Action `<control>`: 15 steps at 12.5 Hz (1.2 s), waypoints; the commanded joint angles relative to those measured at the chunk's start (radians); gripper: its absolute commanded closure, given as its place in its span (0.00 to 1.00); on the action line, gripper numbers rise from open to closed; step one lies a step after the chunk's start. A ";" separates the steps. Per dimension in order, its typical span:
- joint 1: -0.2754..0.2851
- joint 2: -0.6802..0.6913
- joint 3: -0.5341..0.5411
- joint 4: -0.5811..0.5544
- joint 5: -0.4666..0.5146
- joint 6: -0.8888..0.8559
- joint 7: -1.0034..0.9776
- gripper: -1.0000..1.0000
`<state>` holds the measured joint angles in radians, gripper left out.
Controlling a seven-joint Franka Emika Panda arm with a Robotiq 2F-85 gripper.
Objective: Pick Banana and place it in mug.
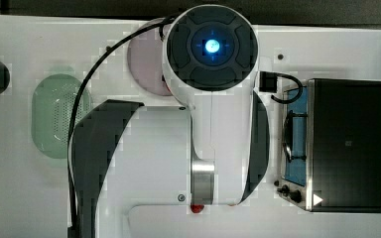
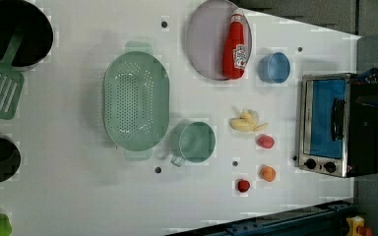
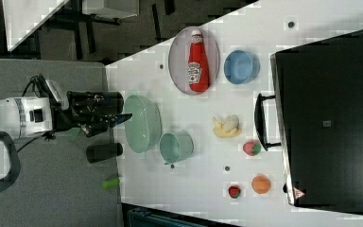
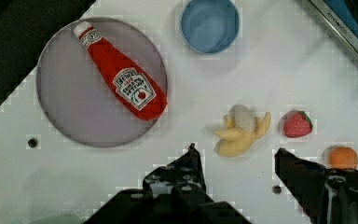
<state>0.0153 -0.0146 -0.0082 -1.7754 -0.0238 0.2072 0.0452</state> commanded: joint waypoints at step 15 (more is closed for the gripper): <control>-0.021 -0.015 -0.030 -0.590 0.006 0.475 -0.122 0.00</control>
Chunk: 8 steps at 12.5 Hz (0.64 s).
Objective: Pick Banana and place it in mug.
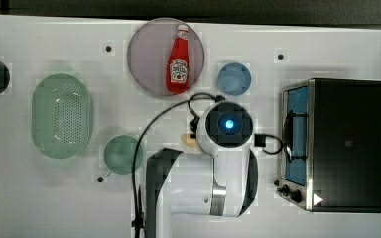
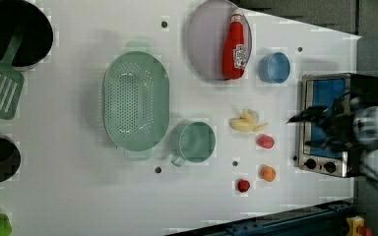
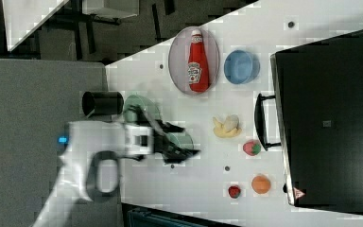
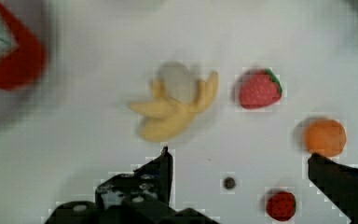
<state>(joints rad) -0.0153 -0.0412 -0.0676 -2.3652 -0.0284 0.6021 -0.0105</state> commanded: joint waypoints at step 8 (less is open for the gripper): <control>0.007 0.348 0.033 -0.055 0.011 0.491 -0.275 0.00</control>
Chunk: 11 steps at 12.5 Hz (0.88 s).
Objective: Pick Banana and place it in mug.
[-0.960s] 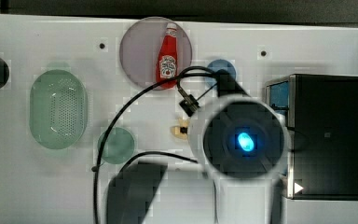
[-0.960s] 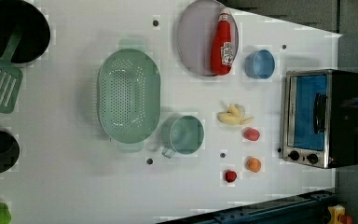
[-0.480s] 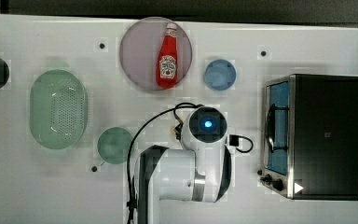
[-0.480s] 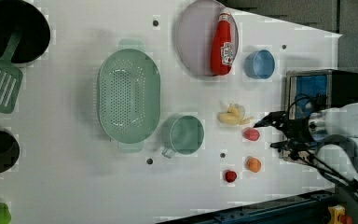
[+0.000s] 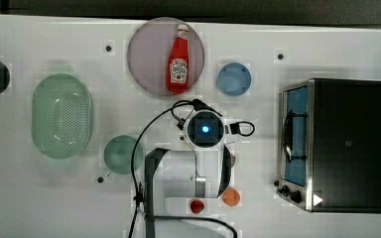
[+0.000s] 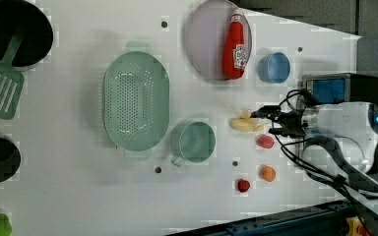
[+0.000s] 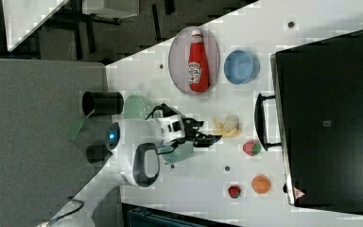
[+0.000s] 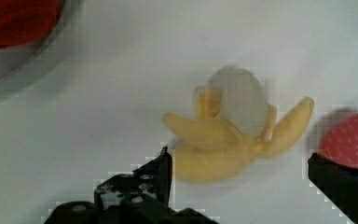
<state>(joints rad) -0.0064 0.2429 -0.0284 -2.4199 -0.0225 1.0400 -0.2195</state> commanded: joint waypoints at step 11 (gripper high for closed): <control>-0.003 0.066 -0.005 -0.019 0.005 0.133 -0.065 0.72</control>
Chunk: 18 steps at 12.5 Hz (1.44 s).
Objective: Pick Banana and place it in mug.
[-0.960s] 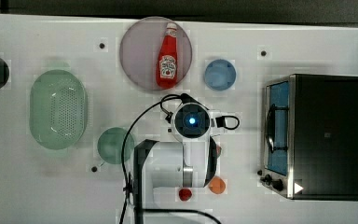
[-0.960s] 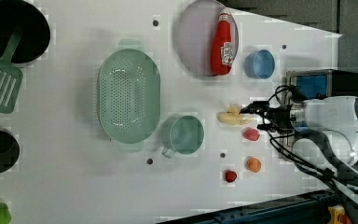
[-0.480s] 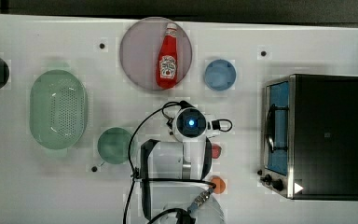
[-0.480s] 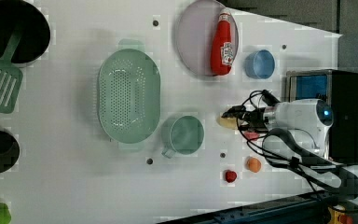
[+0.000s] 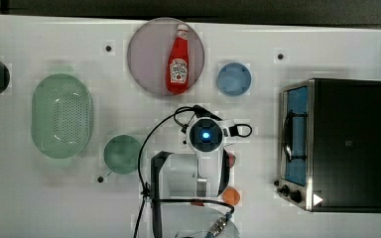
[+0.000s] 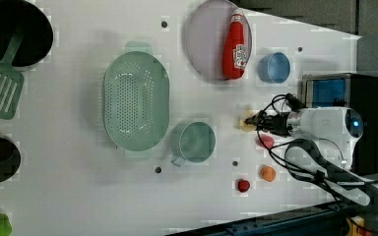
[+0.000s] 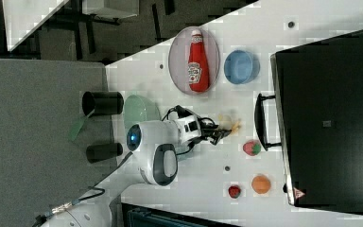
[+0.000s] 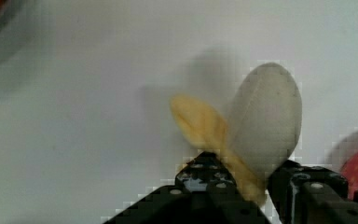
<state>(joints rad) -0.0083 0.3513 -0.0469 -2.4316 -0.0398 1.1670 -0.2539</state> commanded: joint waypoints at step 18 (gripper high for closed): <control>0.075 -0.622 0.383 0.094 0.043 -0.653 0.566 0.72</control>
<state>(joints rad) 0.0555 -0.2949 0.2927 -2.3340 0.0003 0.5132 0.1388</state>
